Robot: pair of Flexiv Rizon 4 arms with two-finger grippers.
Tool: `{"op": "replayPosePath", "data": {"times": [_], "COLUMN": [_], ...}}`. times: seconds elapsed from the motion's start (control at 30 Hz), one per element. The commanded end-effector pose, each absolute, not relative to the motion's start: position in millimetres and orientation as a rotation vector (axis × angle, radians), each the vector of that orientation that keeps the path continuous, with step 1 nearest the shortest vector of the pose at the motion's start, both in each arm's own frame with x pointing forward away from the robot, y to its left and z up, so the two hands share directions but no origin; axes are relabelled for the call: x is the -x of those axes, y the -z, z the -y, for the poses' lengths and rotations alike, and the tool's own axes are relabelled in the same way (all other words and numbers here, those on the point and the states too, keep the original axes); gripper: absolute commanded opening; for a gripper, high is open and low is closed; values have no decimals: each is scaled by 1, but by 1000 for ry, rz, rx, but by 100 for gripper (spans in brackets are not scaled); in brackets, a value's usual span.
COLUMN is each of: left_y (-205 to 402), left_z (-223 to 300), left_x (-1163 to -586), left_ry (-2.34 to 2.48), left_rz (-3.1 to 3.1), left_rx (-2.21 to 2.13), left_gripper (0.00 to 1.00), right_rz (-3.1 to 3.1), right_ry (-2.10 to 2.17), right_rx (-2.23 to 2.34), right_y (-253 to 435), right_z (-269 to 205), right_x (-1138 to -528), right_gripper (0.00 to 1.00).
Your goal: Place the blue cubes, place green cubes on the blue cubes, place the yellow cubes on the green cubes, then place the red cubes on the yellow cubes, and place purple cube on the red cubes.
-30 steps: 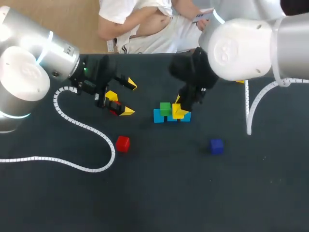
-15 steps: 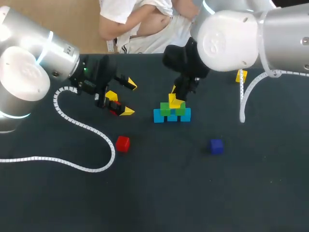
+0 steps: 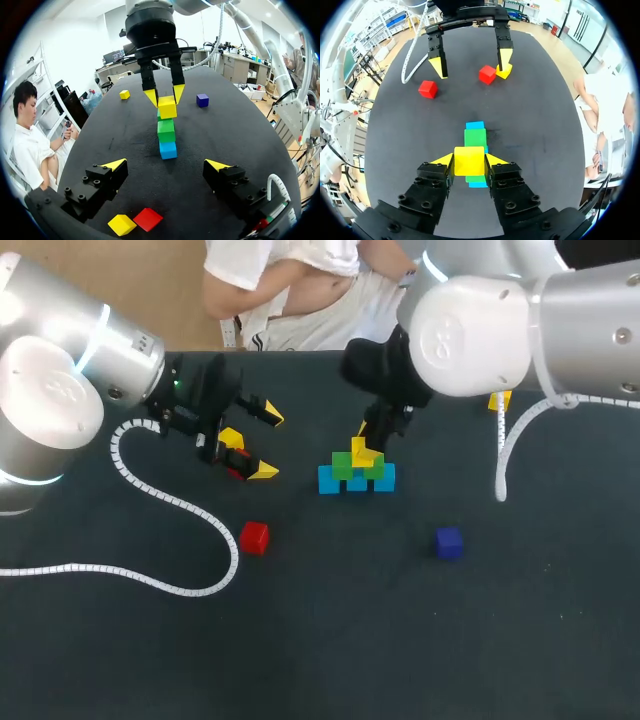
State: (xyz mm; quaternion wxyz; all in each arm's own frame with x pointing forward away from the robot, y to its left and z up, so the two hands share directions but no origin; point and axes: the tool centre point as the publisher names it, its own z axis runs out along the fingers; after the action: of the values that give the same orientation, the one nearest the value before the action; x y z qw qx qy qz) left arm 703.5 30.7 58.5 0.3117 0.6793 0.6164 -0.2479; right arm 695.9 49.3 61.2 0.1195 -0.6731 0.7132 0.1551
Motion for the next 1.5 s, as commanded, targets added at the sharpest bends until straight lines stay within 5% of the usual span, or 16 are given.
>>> {"op": "replayPosePath", "data": {"times": [0.03,1.5], "left_y": [-58,-58], "left_z": [-30,-30], "left_x": [-705,-705], "left_ry": [656,656], "left_rz": [-1629,-1629], "left_rx": [-1797,-1797], "left_gripper": [100,100], "right_rz": [-2075,-2076], "right_ry": [-448,-446], "right_rx": [1959,1988], "right_y": [-61,-54], "right_z": [-49,-58], "right_x": [-695,-711], "right_gripper": [0,0]}}
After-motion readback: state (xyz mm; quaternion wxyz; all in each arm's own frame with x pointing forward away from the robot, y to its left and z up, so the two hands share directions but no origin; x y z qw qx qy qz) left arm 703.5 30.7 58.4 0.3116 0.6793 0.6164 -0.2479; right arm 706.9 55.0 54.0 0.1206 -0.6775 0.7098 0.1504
